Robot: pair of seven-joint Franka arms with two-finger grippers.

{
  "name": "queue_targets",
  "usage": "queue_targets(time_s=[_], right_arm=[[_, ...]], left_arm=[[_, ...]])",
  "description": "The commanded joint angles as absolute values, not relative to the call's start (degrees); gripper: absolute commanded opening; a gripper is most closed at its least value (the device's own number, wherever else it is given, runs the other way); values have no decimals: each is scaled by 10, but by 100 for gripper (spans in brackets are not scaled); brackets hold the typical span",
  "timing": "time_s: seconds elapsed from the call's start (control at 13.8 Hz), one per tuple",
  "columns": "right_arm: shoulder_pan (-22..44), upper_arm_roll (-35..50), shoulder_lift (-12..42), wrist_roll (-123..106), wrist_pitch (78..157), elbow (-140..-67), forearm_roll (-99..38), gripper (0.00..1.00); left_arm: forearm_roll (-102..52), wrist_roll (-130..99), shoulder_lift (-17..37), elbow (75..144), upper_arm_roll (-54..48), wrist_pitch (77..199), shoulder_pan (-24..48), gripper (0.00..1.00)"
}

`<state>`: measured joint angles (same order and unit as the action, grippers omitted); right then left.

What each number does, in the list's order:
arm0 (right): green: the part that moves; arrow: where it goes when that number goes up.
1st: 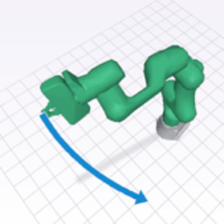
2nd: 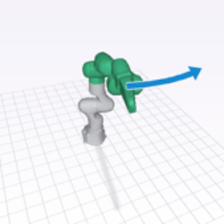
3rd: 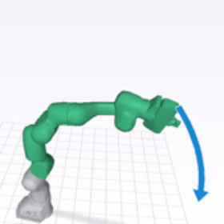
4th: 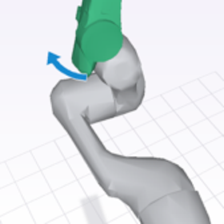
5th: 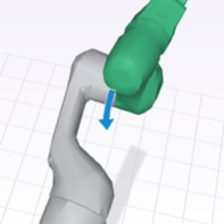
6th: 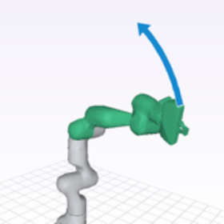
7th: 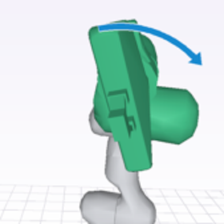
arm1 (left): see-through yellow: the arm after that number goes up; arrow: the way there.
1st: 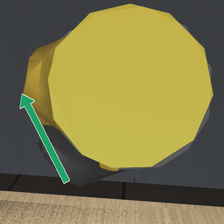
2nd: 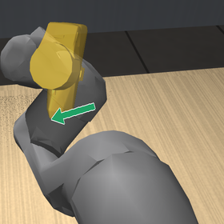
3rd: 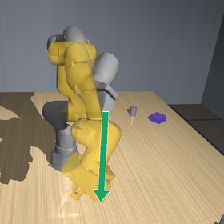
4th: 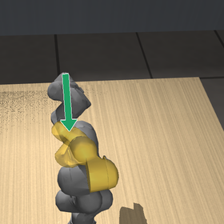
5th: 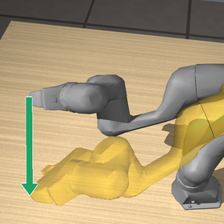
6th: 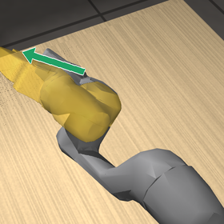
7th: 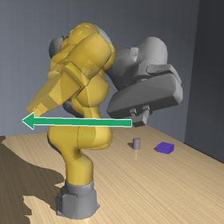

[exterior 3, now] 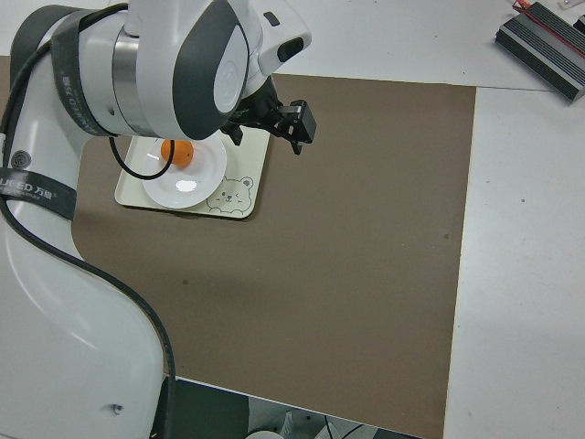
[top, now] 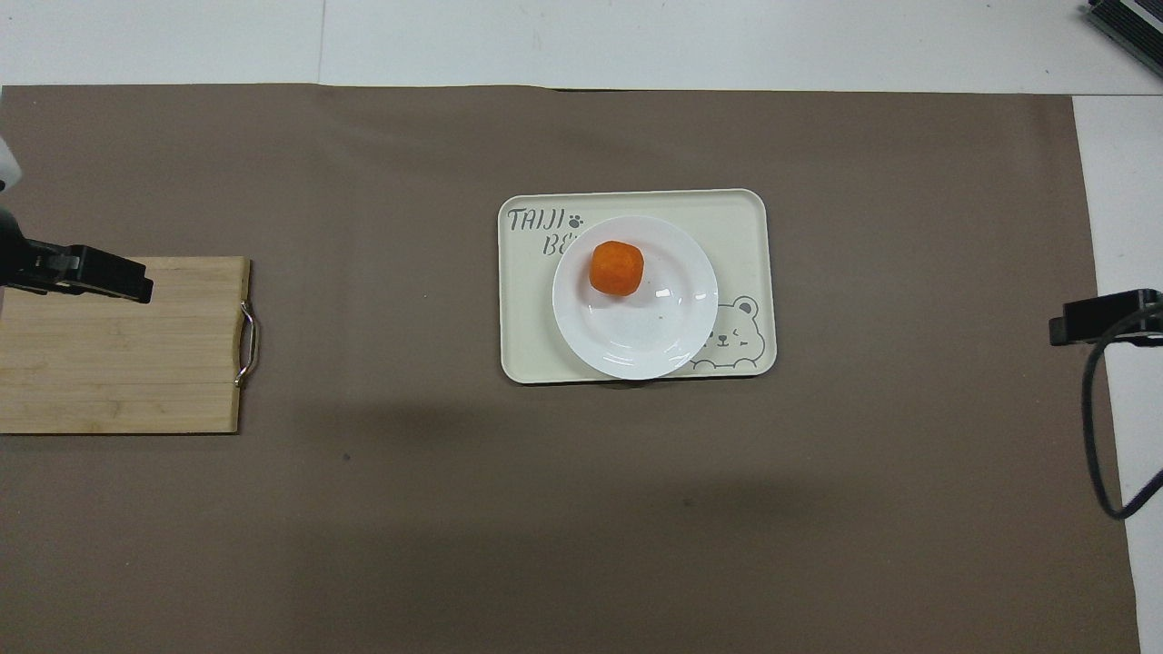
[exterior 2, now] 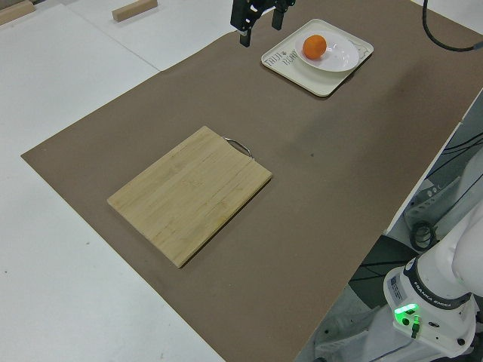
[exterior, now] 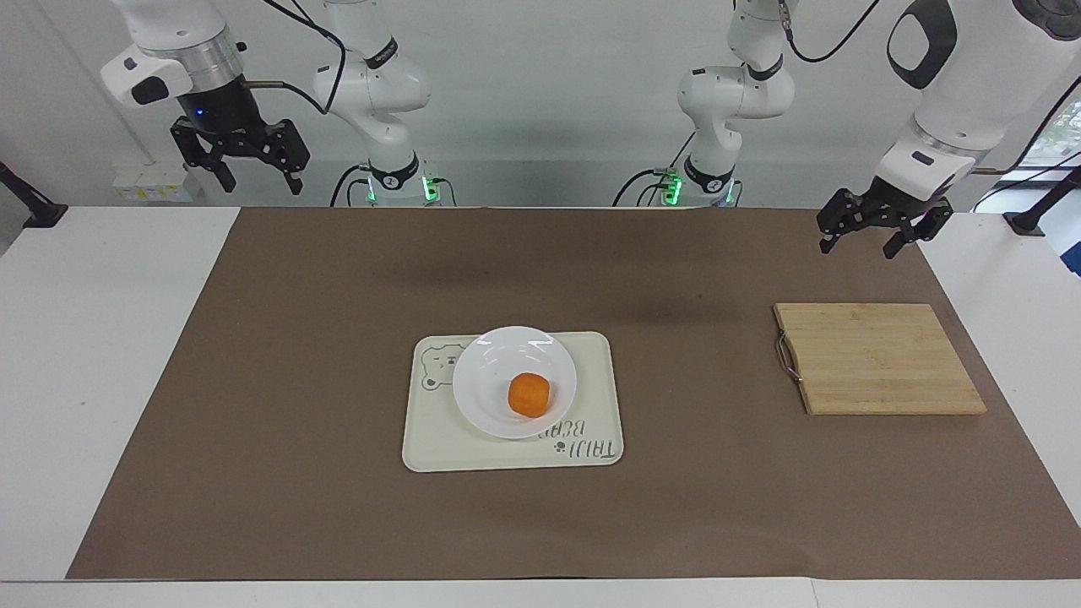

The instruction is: Place orange and plate with both arms

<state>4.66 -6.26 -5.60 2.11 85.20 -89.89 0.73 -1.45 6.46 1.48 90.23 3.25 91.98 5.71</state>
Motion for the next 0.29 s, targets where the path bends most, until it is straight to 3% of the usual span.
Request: queue_targets(time_s=[0.0, 0.22], right_arm=[[42, -59, -69, 18, 850, -911, 11, 100], [42, -59, -70, 18, 853, -914, 11, 100]], left_arm=[[-6, 71, 12, 901, 40, 912, 65, 100], [-6, 71, 12, 901, 40, 912, 65, 100]])
